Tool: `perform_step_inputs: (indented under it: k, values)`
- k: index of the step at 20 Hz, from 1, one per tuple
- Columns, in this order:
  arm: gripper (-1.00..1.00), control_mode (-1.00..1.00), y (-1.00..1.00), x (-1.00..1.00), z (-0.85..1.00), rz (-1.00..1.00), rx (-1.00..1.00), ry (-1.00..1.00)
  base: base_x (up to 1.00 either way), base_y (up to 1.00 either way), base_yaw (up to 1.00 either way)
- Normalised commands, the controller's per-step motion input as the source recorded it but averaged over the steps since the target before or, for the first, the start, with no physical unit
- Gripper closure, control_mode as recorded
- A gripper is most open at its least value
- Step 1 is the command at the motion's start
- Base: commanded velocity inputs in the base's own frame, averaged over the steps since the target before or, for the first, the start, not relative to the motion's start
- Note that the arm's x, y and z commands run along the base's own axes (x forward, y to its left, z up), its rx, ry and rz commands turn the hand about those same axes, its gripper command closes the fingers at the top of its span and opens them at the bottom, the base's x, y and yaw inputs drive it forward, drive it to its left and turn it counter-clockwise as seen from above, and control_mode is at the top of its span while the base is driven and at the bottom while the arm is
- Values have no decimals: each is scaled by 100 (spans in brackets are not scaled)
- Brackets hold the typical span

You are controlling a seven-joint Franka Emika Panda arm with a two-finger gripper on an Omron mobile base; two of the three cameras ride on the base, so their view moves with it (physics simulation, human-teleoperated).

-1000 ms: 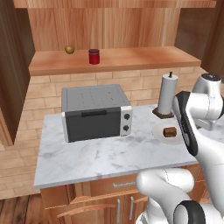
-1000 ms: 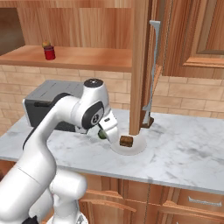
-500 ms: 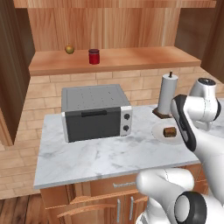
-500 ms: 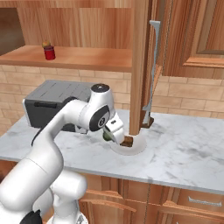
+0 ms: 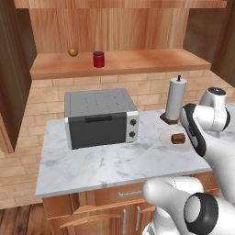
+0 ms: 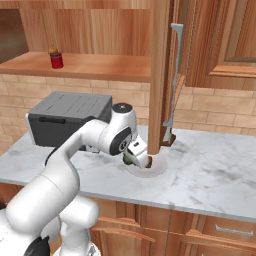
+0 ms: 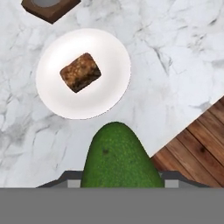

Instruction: Pick the avocado and bread from the counter and place them on the plate. Then pick the jam from the cabinet and place it next to the plate. Lastly close the cabinet door.

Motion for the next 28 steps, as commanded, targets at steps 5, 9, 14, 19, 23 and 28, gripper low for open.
perform_step_inputs:
  k: [5,9,14,19,23,28]
  values:
    - [100,-100,-13,2,-16,0,0,0,0,0,0]
    - [100,-100,-7,2,-15,0,0,0,0,0,0]
    - [100,-100,0,7,-8,0,0,0,0,0,0]
    - [100,-100,-7,7,-7,0,0,0,0,0,0]
    - [100,-100,-13,9,-7,0,0,0,0,0,0]
    - [100,-100,-13,12,-9,0,0,0,0,0,0]
